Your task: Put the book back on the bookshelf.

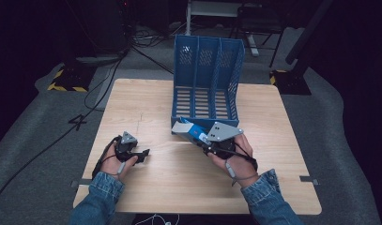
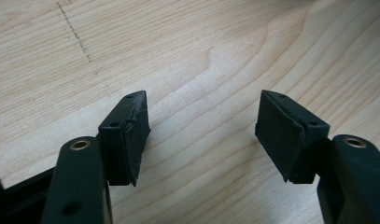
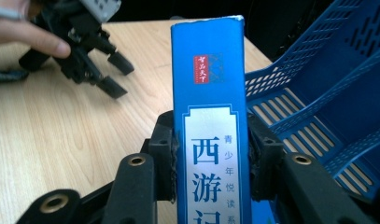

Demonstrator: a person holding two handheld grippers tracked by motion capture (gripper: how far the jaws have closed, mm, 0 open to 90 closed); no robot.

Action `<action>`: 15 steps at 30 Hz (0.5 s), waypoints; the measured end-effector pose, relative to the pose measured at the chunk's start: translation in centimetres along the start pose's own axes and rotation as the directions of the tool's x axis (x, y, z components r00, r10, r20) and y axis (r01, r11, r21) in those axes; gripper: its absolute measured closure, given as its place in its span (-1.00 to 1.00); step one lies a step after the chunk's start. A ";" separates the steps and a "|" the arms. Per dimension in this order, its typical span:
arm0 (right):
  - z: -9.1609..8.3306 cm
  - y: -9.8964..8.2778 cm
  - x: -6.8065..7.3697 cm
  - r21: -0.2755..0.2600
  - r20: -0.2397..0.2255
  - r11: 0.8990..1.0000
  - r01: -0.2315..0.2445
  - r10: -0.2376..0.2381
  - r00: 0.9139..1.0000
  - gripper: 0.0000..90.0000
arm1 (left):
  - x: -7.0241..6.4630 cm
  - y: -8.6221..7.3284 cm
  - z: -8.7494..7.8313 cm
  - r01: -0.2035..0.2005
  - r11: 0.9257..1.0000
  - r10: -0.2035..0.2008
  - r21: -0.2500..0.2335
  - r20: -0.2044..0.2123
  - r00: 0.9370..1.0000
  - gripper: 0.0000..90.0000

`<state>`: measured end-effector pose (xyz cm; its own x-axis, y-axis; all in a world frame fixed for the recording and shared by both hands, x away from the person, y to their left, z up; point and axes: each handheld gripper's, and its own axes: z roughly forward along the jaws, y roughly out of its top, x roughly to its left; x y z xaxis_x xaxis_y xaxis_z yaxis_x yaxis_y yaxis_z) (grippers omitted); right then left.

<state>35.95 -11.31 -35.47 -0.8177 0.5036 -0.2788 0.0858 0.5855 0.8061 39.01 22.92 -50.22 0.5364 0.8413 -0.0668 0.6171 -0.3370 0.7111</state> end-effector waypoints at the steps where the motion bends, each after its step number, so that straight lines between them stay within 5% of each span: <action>1: -0.3 0.1 -0.3 -0.005 -0.002 1.000 -0.010 0.010 1.000 0.37 | 0.1 -0.1 0.0 0.002 1.000 -0.002 -0.010 0.002 1.000 -0.22; 15: -3.5 1.2 -3.2 -0.098 -0.034 0.984 -0.151 0.148 0.988 0.37 | -0.5 0.1 0.4 -0.035 0.999 0.036 0.007 -0.028 0.999 -0.37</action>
<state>36.63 -14.42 -31.77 -0.8148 0.5629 -0.1386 0.1519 0.4380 0.8861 39.01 22.28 -50.40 0.5417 0.8403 -0.0218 0.6016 -0.3695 0.7082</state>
